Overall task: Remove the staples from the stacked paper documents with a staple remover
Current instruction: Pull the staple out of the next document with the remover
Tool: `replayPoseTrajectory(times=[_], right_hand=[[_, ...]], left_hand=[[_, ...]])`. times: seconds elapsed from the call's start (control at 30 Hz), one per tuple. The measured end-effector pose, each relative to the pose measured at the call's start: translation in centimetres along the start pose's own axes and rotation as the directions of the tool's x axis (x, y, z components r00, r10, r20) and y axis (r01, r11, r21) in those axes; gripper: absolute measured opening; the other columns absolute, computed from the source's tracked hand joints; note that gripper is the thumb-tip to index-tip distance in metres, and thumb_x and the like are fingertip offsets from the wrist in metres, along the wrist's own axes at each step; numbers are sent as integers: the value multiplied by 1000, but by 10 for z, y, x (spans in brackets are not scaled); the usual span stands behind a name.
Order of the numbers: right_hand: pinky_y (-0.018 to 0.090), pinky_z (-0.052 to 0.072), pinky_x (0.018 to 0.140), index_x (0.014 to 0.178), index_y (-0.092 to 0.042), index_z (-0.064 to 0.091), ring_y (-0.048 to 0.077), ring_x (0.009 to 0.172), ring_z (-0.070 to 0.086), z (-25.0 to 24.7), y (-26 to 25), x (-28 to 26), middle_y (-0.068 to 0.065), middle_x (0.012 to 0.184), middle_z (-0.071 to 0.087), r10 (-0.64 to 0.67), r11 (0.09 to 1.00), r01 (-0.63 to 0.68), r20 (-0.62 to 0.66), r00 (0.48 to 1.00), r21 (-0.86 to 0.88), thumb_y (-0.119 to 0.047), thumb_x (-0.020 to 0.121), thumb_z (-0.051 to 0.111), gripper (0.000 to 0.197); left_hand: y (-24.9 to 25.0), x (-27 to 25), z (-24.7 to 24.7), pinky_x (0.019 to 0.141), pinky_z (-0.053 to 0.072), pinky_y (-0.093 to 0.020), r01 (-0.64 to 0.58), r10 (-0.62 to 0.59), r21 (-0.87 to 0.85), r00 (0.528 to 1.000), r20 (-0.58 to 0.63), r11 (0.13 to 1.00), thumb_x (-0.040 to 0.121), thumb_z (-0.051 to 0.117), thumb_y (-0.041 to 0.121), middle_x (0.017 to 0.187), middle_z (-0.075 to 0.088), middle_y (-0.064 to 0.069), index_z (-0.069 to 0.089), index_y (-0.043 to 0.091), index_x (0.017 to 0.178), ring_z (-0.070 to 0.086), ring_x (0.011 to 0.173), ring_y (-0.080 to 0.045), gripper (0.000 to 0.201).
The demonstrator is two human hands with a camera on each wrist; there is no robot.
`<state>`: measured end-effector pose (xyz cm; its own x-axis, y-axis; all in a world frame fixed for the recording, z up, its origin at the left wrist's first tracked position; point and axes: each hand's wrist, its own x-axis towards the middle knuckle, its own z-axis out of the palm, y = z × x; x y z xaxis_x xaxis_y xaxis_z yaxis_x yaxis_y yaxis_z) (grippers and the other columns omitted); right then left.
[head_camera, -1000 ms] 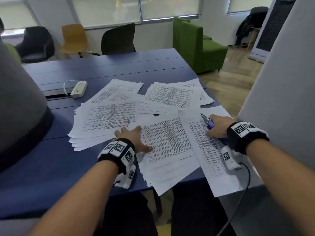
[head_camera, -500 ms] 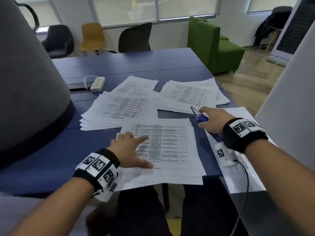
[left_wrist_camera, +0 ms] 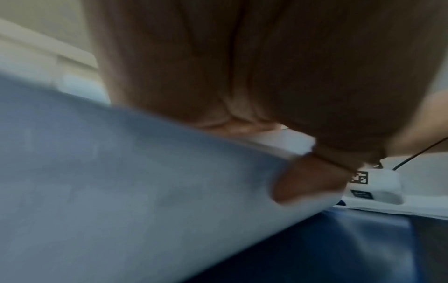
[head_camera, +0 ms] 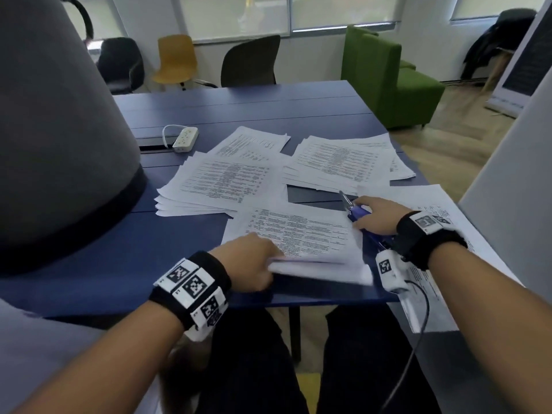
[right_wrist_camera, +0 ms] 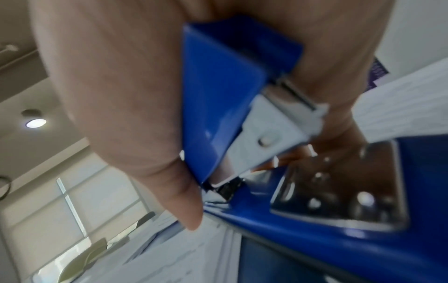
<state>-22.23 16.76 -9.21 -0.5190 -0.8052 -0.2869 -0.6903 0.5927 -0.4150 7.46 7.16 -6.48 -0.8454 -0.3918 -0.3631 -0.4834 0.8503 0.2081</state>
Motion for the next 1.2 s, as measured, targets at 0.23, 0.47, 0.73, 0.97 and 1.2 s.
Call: replayPoseTrajectory(times=[0.23, 0.47, 0.73, 0.97, 1.2], right_hand=[[29, 36, 95, 140, -23, 50, 26, 120, 51, -5, 2, 0, 5, 141, 53, 9, 999, -9, -5, 1000, 50, -30, 88, 72, 57], [27, 33, 85, 133, -19, 54, 23, 103, 48, -3, 0, 2, 7, 130, 57, 0, 999, 0, -3, 1000, 33, -29, 89, 72, 49], [32, 40, 92, 133, -21, 55, 25, 104, 50, 0, -2, 4, 8, 130, 59, 6, 1000, -6, -8, 1000, 12, -29, 85, 74, 53], [37, 42, 99, 143, -21, 46, 29, 123, 54, -1, 1, 6, 10, 146, 52, -39, 999, 37, 44, 998, 37, -41, 99, 55, 49], [32, 41, 95, 147, -25, 42, 29, 125, 51, -1, 0, 12, 9, 147, 48, 28, 1000, -29, 47, 999, 9, -37, 86, 74, 70]], left_hand=[[-27, -3, -29, 101, 37, -52, 134, 15, 237, 843, -538, 962, 74, 56, 20, 109, 73, 4, 76, 32, 84, 60, 118, -32, 25], [-53, -10, -21, 114, 26, -49, -40, -195, -261, 559, -806, 964, 79, 71, 8, 135, 34, -4, 75, 45, 79, 32, 132, -34, 38], [-46, -28, -54, 77, 55, -24, -577, -319, -698, 626, -711, 424, 85, 56, -13, 85, 71, 3, 77, 28, 68, 68, 79, -9, 49], [-55, 17, -24, 63, 59, -23, -282, -420, -957, 861, -287, 76, 92, 41, -16, 97, 76, -6, 71, 7, 117, 69, 78, -20, 45], [-92, 22, 24, 81, 62, -42, -18, -322, -994, 945, -52, 110, 63, 89, 36, 137, 64, -4, 60, 33, 132, 71, 104, -25, 74]])
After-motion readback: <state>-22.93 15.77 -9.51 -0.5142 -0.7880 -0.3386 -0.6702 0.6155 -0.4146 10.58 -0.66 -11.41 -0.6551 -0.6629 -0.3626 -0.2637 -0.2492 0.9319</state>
